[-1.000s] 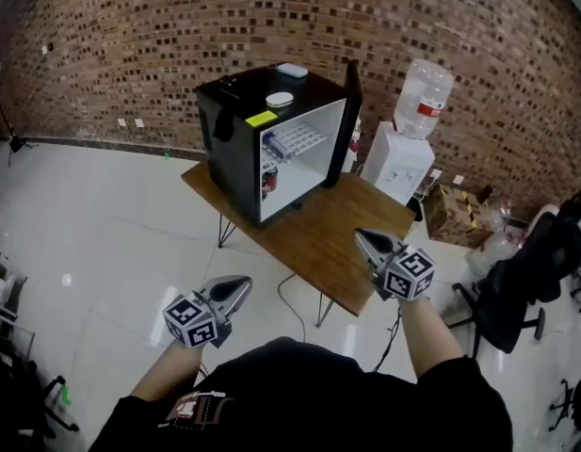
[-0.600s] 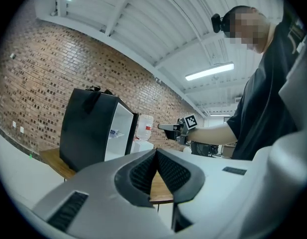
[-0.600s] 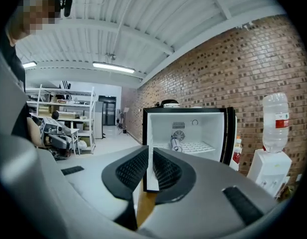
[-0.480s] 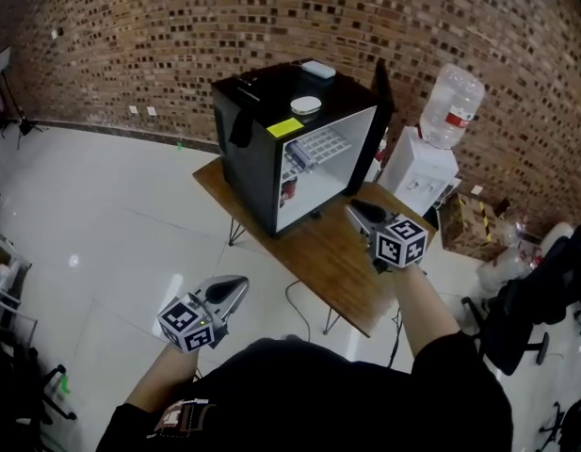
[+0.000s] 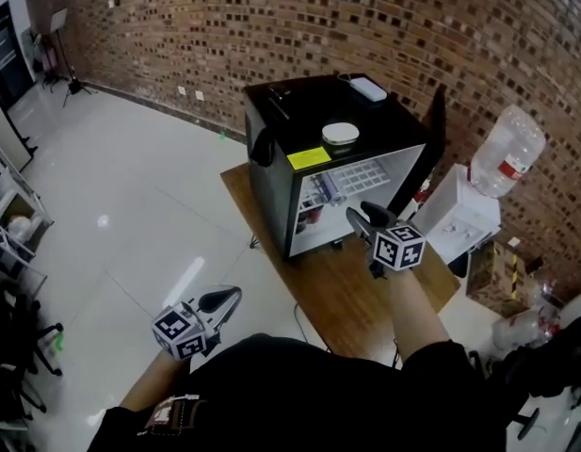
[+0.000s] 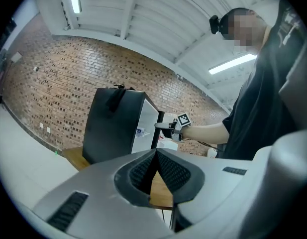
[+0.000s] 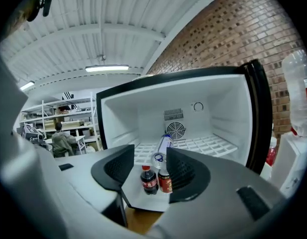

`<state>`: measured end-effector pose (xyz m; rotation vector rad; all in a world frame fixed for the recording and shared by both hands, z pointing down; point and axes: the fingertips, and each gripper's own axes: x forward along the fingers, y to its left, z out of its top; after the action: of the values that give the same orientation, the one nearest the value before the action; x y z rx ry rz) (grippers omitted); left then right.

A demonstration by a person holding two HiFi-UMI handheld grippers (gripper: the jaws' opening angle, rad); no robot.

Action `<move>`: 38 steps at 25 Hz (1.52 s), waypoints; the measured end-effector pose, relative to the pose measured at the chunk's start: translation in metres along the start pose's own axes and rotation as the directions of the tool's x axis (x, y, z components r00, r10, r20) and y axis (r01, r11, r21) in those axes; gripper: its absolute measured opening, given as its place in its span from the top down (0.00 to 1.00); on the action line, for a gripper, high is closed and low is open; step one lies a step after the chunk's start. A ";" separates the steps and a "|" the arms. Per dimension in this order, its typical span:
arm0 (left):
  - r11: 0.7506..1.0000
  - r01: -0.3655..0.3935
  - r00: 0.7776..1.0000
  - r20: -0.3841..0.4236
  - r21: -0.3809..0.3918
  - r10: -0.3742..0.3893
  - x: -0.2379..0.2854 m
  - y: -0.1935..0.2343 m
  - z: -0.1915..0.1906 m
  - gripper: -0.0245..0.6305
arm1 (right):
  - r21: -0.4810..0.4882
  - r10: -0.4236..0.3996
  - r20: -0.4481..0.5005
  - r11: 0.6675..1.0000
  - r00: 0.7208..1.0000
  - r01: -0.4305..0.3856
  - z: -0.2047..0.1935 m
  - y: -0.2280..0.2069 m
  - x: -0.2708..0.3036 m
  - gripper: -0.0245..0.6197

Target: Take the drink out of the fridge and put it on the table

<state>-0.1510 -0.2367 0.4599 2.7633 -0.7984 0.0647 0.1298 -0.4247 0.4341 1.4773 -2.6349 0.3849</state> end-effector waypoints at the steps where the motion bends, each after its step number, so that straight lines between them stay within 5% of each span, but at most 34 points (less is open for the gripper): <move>1: 1.000 0.001 1.000 -0.002 0.000 -0.001 0.002 0.003 0.001 0.96 | -0.002 -0.009 -0.004 1.000 1.000 0.009 -0.003 -0.005 0.006 0.60; 8: 0.999 0.031 0.999 -0.018 0.013 -0.030 -0.009 0.035 0.006 0.96 | -0.026 -0.077 0.000 0.997 0.997 0.077 0.005 -0.013 0.051 0.57; 13: 1.000 0.012 0.999 -0.036 -0.004 -0.012 -0.037 0.058 0.008 0.96 | -0.132 -0.134 -0.040 0.983 0.990 0.128 0.015 -0.007 0.096 0.57; 21: 0.999 -0.035 0.993 -0.114 0.037 0.039 -0.077 0.079 0.003 0.96 | -0.471 -0.322 -0.159 0.856 0.933 0.215 0.016 -0.023 0.143 0.57; 32: 0.996 -0.080 0.989 -0.120 0.034 0.083 -0.094 0.094 -0.002 0.96 | -0.539 -0.406 -0.380 0.827 0.831 0.157 -0.018 -0.046 0.180 0.56; 38: 0.996 -0.085 0.990 -0.111 0.026 0.088 -0.093 0.092 -0.001 0.96 | -0.544 -0.449 -0.330 0.809 0.830 0.222 -0.003 -0.055 0.183 0.56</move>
<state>-0.2790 -0.2629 0.4720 2.7158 -0.8920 0.2448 0.0804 -0.6025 0.4839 1.4355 -1.8613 0.0063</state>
